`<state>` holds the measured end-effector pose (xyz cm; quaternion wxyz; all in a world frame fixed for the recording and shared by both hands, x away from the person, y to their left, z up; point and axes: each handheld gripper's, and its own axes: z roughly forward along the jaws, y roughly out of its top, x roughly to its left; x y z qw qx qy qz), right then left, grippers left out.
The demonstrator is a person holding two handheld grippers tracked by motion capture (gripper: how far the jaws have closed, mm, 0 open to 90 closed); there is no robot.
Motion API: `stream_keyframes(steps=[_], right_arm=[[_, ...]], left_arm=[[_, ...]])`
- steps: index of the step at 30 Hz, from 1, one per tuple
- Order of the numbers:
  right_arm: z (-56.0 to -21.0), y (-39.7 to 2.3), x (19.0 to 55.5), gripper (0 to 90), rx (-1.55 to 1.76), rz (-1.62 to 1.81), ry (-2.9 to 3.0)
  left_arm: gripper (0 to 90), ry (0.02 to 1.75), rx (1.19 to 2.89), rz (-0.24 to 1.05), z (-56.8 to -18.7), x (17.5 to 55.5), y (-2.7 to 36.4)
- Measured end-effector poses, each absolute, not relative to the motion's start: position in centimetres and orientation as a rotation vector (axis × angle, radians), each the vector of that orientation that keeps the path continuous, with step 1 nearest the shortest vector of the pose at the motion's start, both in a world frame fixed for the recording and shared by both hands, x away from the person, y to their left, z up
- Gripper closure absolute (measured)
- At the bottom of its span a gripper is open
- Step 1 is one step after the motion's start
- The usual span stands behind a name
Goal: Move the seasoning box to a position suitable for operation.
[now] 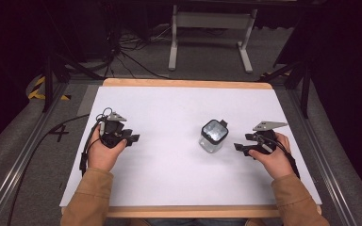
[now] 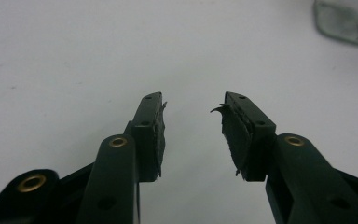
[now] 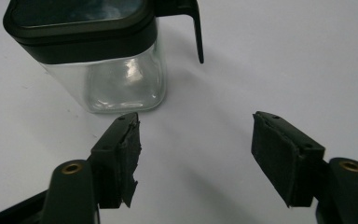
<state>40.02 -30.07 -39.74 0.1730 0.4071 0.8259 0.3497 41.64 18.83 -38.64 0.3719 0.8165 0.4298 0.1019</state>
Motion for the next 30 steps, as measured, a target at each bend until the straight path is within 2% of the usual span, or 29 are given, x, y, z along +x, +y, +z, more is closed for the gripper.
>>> stream_keyframes(steps=[11,19,21,24,30], right_arm=[[-38.8,-28.2,39.3,25.7,1.134,1.056,2.356],[-39.7,-26.0,40.0,19.9,1.117,1.105,2.378],[-39.9,-25.6,40.4,14.9,1.112,1.114,2.381],[-40.5,-24.5,40.9,17.0,1.11,1.134,2.41],[-41.5,-22.8,41.6,14.5,1.066,1.093,2.375]], left_arm=[[54.6,1.122,2.101,0.269,-37.9,40.7,19.4],[52.3,1.125,2.125,0.277,-37.7,39.8,19.3],[52.2,1.141,2.119,0.273,-37.6,39.4,19.5],[51.9,1.146,2.116,0.28,-37.6,39.0,20.1],[51.8,1.176,2.106,0.277,-38.0,38.4,20.8]])
